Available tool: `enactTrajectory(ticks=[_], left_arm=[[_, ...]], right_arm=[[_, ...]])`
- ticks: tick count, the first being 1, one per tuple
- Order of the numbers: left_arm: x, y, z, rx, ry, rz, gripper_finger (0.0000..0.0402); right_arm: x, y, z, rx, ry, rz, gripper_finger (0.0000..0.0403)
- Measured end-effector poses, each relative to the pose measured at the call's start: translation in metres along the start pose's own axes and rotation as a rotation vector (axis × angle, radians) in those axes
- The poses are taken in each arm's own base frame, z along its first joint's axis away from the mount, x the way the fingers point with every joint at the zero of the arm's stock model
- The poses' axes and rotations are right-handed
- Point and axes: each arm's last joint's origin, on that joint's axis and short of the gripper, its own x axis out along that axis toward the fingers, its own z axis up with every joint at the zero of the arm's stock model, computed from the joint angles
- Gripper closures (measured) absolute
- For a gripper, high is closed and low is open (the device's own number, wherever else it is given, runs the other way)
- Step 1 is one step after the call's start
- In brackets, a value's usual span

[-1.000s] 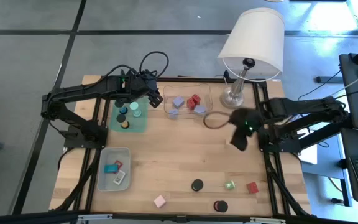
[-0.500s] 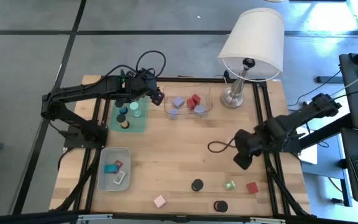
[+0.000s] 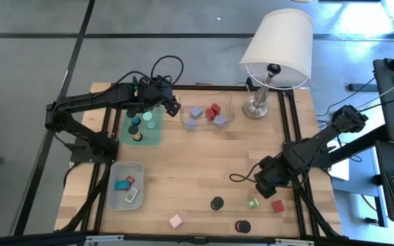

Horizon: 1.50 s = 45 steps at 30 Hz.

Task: Pick & Place Office items
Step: Put the red charger adapter into the transparent bin

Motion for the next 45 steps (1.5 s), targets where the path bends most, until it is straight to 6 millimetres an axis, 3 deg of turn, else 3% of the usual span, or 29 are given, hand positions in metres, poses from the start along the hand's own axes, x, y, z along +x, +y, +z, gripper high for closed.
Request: enactTrajectory(ticks=[12, 22, 28, 35, 45], left_arm=[[0.000, 0.000, 0.000, 0.012, 0.001, 0.000, 0.0128], [0.005, -0.004, -0.001, 0.019, 0.011, 0.007, 0.0128], [0.009, -0.006, -0.002, 0.025, 0.020, 0.011, 0.0128], [0.009, -0.006, -0.002, 0.026, 0.020, 0.011, 0.0128], [0.015, -0.007, -0.008, 0.038, 0.031, 0.028, 0.0128]], right_arm=[[0.053, 0.006, -0.012, 0.099, 0.149, 0.035, 0.0078], [0.104, -0.013, -0.009, 0.217, 0.156, 0.040, 0.0079], [0.116, -0.024, -0.008, 0.249, 0.123, -0.008, 0.0101], [0.116, -0.024, -0.008, 0.211, 0.117, -0.002, 0.0173], [0.116, -0.024, -0.008, 0.206, 0.118, 0.002, 0.0345]])
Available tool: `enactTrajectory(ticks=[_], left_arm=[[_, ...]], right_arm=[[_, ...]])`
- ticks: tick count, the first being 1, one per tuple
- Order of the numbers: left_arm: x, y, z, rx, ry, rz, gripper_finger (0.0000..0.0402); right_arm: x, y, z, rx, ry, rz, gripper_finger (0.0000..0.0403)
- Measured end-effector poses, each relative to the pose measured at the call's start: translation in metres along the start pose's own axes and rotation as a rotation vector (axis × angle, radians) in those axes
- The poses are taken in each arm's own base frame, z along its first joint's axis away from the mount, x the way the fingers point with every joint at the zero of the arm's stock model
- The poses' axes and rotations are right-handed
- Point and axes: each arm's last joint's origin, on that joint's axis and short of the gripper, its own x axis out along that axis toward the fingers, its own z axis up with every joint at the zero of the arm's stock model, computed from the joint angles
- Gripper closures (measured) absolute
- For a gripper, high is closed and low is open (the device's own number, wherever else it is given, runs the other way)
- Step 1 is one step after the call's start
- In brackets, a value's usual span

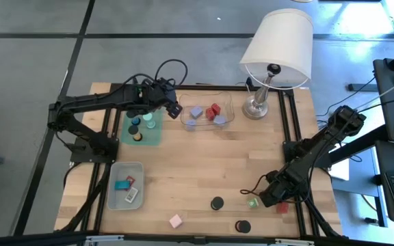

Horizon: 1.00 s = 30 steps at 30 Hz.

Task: Pick & Place Office items
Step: Put the red charger adapter into the transparent bin

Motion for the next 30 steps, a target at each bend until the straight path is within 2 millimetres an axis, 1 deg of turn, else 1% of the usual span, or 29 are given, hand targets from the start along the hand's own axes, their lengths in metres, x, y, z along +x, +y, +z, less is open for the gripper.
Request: enactTrajectory(ticks=[2, 4, 6, 9, 13, 17, 20, 23, 26, 30], left_arm=[[0.0027, -0.0009, -0.0027, 0.004, 0.005, 0.002, 0.0128], [0.0036, -0.0012, -0.0035, 0.006, 0.007, 0.003, 0.0128], [0.0040, -0.0014, -0.0036, 0.005, 0.006, 0.004, 0.0128], [0.0043, -0.0017, -0.0035, 0.004, 0.003, 0.004, 0.0128], [0.0044, -0.0014, -0.0033, 0.003, -0.003, 0.014, 0.0128], [0.0043, -0.0015, -0.0034, 0.002, -0.002, 0.012, 0.0128], [0.0044, -0.0018, -0.0035, -0.019, 0.006, -0.002, 0.0128], [0.0043, -0.0019, -0.0036, -0.032, 0.006, -0.002, 0.0128], [0.0044, -0.0018, -0.0035, -0.033, 0.005, -0.001, 0.0128], [0.0044, -0.0017, -0.0035, -0.032, 0.004, 0.002, 0.0128]], right_arm=[[0.0000, 0.0000, 0.0001, -0.014, -0.005, 0.002, 0.0370], [0.0000, 0.0002, 0.0006, -0.045, -0.021, 0.009, 0.0382], [0.0000, 0.0004, 0.0007, -0.089, -0.026, 0.011, 0.0381], [0.0000, 0.0015, 0.0003, -0.173, -0.025, 0.023, 0.0363], [-0.0002, 0.0044, -0.0013, -0.229, -0.014, 0.052, 0.0312], [-0.0004, 0.0073, -0.0031, -0.258, 0.006, 0.080, 0.0242], [-0.0005, 0.0070, -0.0042, -0.187, 0.047, 0.065, 0.0189], [-0.0001, 0.0059, -0.0052, -0.130, 0.061, 0.052, 0.0145], [0.0005, 0.0051, -0.0051, -0.123, 0.032, 0.054, 0.0114], [0.0018, 0.0037, -0.0074, -0.130, 0.023, 0.052, 0.0094]])
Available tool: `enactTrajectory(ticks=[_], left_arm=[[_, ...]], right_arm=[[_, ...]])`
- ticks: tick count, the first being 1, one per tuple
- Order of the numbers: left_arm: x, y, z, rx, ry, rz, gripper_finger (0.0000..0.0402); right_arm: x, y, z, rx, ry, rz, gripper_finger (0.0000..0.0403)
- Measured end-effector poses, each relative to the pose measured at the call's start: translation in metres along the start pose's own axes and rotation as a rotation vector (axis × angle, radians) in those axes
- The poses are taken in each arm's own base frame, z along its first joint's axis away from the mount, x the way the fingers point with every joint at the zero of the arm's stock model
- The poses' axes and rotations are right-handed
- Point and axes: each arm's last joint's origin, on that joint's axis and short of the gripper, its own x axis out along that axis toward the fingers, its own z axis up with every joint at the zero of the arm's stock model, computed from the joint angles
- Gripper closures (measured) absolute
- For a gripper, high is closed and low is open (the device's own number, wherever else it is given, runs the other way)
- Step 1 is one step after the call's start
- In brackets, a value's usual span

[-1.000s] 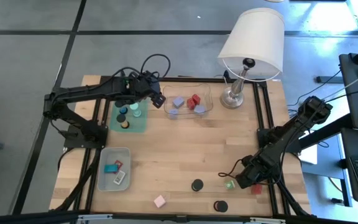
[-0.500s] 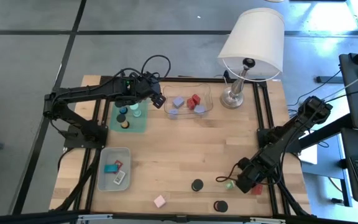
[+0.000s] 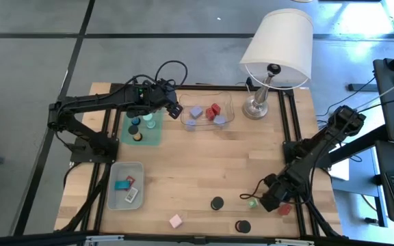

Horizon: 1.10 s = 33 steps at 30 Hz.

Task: Pick & Place Office items
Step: Put the red charger adapter into the transparent bin

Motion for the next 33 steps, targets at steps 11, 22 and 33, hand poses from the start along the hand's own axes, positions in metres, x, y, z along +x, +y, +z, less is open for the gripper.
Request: enactTrajectory(ticks=[11, 22, 33], left_arm=[[0.000, 0.000, 0.000, 0.000, 0.001, -0.001, 0.0128], [0.000, 0.000, 0.000, -0.003, 0.001, -0.001, 0.0128], [0.000, 0.000, 0.000, -0.003, 0.000, 0.000, 0.0128]], right_arm=[[0.005, -0.006, -0.012, -0.020, 0.003, -0.035, 0.0089], [0.010, -0.011, -0.023, -0.058, 0.015, -0.042, 0.0089], [0.010, -0.011, -0.025, -0.070, 0.022, -0.044, 0.0144]])
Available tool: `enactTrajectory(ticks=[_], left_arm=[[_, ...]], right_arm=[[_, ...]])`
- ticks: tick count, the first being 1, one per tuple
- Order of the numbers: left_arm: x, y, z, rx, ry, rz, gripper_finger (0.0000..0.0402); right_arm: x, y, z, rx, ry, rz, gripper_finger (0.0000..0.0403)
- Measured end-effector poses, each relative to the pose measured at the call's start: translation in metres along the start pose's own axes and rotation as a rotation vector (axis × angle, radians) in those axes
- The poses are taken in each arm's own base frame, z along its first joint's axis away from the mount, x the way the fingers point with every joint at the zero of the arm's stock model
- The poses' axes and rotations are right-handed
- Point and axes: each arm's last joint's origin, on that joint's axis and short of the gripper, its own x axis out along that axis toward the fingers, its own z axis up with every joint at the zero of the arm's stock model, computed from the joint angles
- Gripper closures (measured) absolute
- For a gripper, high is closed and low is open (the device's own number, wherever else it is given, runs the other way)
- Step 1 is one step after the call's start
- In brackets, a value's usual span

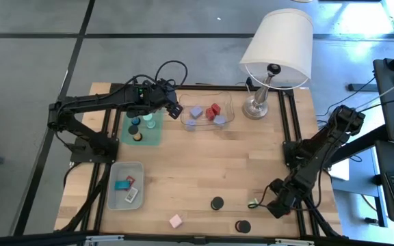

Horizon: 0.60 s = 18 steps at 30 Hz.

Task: Pick & Place Office items
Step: Put the red charger adapter into the transparent bin

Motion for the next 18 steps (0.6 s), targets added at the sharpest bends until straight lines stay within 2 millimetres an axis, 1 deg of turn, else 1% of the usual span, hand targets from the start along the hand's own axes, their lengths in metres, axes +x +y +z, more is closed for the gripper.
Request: enactTrajectory(ticks=[3, 4, 11, 15, 18], left_arm=[[0.000, 0.000, 0.000, 0.000, 0.000, 0.000, 0.0128], [0.000, 0.000, 0.000, 0.000, 0.000, 0.000, 0.0128], [0.000, 0.000, 0.000, 0.001, 0.000, 0.001, 0.0128], [0.000, 0.000, 0.000, 0.002, 0.000, 0.001, 0.0128], [0.000, 0.000, 0.000, 0.003, 0.000, 0.000, 0.0128]], right_arm=[[0.000, 0.000, 0.000, 0.000, 0.008, -0.004, 0.0181], [0.000, 0.000, 0.000, 0.000, 0.009, -0.005, 0.0185], [-0.001, 0.004, -0.001, -0.008, -0.009, 0.034, 0.0185], [-0.011, 0.013, 0.002, -0.060, -0.131, 0.128, 0.0185], [-0.021, 0.016, 0.013, -0.049, -0.251, 0.178, 0.0185]])
